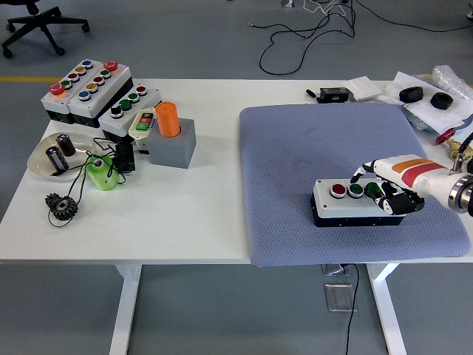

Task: Pick up the button,place it on the desk,press the button,press the button

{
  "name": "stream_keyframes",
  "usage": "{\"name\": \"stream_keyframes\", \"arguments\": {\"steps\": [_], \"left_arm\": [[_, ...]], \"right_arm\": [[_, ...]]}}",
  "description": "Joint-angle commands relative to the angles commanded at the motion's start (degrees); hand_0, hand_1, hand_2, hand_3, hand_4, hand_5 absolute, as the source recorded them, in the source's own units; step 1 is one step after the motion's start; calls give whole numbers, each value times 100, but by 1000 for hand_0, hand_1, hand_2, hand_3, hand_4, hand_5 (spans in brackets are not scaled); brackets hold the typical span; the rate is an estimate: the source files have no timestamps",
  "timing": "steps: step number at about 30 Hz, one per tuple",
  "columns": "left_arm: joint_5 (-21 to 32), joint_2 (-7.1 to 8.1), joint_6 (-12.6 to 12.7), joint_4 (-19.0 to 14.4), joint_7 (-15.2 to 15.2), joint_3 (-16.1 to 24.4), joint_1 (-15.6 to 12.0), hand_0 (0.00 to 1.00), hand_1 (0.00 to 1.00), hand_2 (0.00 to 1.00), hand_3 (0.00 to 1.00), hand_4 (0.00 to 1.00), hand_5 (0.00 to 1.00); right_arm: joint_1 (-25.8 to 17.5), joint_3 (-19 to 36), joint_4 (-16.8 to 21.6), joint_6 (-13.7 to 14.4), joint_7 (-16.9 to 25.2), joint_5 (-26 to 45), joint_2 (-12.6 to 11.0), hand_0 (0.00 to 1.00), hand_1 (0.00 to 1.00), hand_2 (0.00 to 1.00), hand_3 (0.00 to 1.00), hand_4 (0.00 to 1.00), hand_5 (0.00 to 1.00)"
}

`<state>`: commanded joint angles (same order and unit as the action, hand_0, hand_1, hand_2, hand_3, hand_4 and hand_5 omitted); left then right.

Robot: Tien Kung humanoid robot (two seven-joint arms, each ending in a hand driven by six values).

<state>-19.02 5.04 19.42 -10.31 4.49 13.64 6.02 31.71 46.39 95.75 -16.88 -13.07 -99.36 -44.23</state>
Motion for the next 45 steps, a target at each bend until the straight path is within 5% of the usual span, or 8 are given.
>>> {"name": "stream_keyframes", "arguments": {"steps": [32, 45], "left_arm": [[59, -10, 6, 0, -13, -52, 23, 599, 541, 503, 448, 262, 976], [244, 2, 1, 0, -45, -240, 32, 600, 541, 502, 448, 262, 977]], "right_arm": [[39, -250, -317, -127, -113, 7, 100, 158, 2, 115, 725, 428, 2], [94, 83, 38, -6, -101, -78, 172, 158, 2, 115, 725, 429, 2]]}}
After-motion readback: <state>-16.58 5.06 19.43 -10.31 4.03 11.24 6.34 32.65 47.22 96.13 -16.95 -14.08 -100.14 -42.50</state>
